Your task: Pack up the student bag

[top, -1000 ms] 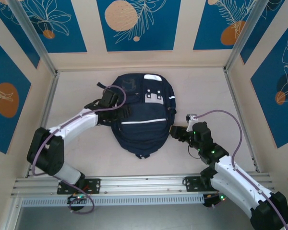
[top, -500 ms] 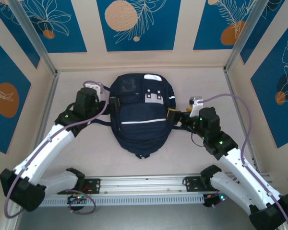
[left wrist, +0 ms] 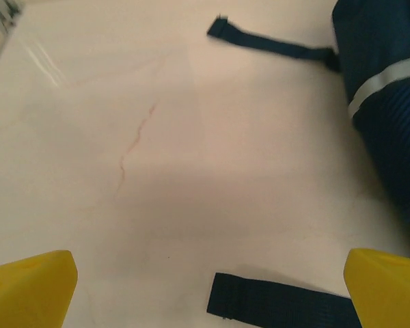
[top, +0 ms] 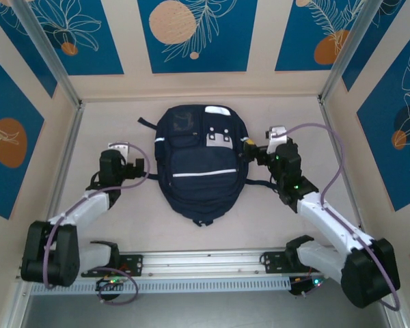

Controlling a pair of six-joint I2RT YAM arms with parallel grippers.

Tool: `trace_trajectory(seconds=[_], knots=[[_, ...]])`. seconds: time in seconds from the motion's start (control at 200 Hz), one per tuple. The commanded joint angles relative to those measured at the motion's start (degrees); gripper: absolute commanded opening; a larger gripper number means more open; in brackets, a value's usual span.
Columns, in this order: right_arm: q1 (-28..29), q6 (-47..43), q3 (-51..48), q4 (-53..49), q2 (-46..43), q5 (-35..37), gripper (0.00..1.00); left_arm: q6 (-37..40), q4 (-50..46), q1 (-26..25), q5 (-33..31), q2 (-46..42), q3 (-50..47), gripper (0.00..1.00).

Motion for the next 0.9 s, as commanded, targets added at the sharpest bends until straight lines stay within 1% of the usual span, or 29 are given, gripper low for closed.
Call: trace_trajectory(seconds=[0.0, 0.02, 0.05, 0.11, 0.16, 0.18, 0.21, 0.265, 0.33, 0.36, 0.385, 0.425, 0.48, 0.515, 0.555, 0.575, 0.605, 0.625, 0.655, 0.68, 0.715, 0.755, 0.8, 0.85, 0.895], knots=[[-4.9, -1.6, -6.6, 12.8, 3.2, 1.2, 0.99, -2.2, 10.9, 0.8, 0.1, 3.7, -3.0, 1.00], [-5.6, -2.0, -7.1, 13.3, 4.0, 0.3, 0.99, -1.9, 12.5, 0.9, 0.6, 4.4, -3.7, 1.00], [-6.3, -3.1, -7.6, 13.6, 5.3, -0.8, 0.99, -0.5, 11.0, 1.1, 2.3, 4.5, -2.9, 1.00], [-6.9, -5.5, -8.4, 15.1, 9.0, -0.9, 0.99, 2.3, 14.8, 1.1, 5.4, 6.1, -2.9, 1.00], [-7.8, -3.3, -9.5, 17.7, 12.3, 0.7, 0.99, 3.5, 20.7, 1.0, 7.0, 7.3, -4.0, 1.00], [-8.5, -2.2, -10.1, 19.8, 13.0, 0.5, 0.99, 4.6, 21.6, 1.0, 7.4, 7.4, -4.3, 1.00], [-8.9, -1.9, -9.7, 18.5, 12.9, 0.3, 0.99, 5.5, 22.9, 1.0, 7.7, 7.9, -4.4, 1.00], [-10.4, -1.5, -10.2, 20.0, 12.8, -3.9, 0.99, 7.6, 30.0, 1.0, 9.2, 10.6, -6.5, 1.00], [-12.7, 1.3, -12.4, 28.0, 14.0, -6.4, 0.99, 7.1, 40.7, 1.2, 8.2, 15.7, -10.0, 1.00], [-13.9, 1.6, -13.7, 31.6, 14.6, -8.8, 0.99, 6.9, 46.6, 1.2, 7.7, 17.6, -11.5, 1.00], [-14.5, 1.0, -14.0, 32.3, 14.7, -10.5, 0.99, 7.1, 45.1, 1.1, 8.2, 17.2, -11.4, 1.00], [-15.3, 0.3, -14.5, 34.2, 15.5, -13.1, 0.99, 7.7, 38.2, 1.1, 9.3, 15.6, -9.3, 1.00], [-16.8, -0.4, -17.0, 43.9, 19.7, -17.1, 0.99, 6.4, 37.0, 1.7, 8.1, 17.1, -7.2, 1.00], [-17.1, -0.2, -18.6, 51.2, 24.2, -17.5, 0.99, 4.9, 33.5, 2.5, 7.5, 16.7, -5.9, 1.00], [-17.4, 0.4, -19.4, 60.3, 30.5, -17.3, 0.99, 4.2, 33.5, 3.5, 9.0, 17.2, -5.3, 1.00], [-17.5, 0.5, -19.5, 62.5, 32.4, -17.0, 0.99, 4.2, 32.9, 3.7, 9.3, 16.9, -5.3, 1.00], [-17.5, 0.5, -19.4, 59.4, 31.1, -17.5, 0.99, 4.2, 33.4, 3.8, 9.3, 17.2, -5.3, 1.00], [-17.7, 0.4, -18.2, 53.1, 28.7, -17.8, 0.99, 4.2, 33.3, 3.8, 9.3, 17.1, -5.3, 1.00], [-18.3, 0.7, -14.3, 41.2, 25.9, -18.9, 0.99, 4.2, 32.9, 3.8, 9.3, 16.9, -5.2, 1.00], [-19.0, 0.7, -10.8, 36.3, 26.5, -20.9, 0.99, 4.2, 33.4, 3.8, 9.2, 17.2, -5.3, 1.00], [-19.2, 1.1, -6.7, 33.5, 29.2, -22.9, 0.99, 4.1, 32.7, 3.8, 9.5, 17.1, -5.1, 1.00], [-18.9, 0.4, -7.1, 31.4, 27.6, -21.5, 0.99, 4.0, 33.0, 3.9, 9.5, 17.3, -5.1, 1.00], [-19.1, 0.9, -7.1, 33.3, 28.6, -21.3, 0.99, 4.0, 32.8, 4.0, 9.5, 17.3, -5.0, 1.00], [-19.0, 0.7, -6.6, 31.1, 28.0, -20.9, 0.99, 4.0, 32.6, 4.0, 9.6, 17.2, -5.0, 1.00], [-18.9, 0.8, -7.0, 32.8, 28.4, -20.9, 0.99, 4.0, 32.8, 4.0, 9.5, 17.3, -4.9, 1.00]])
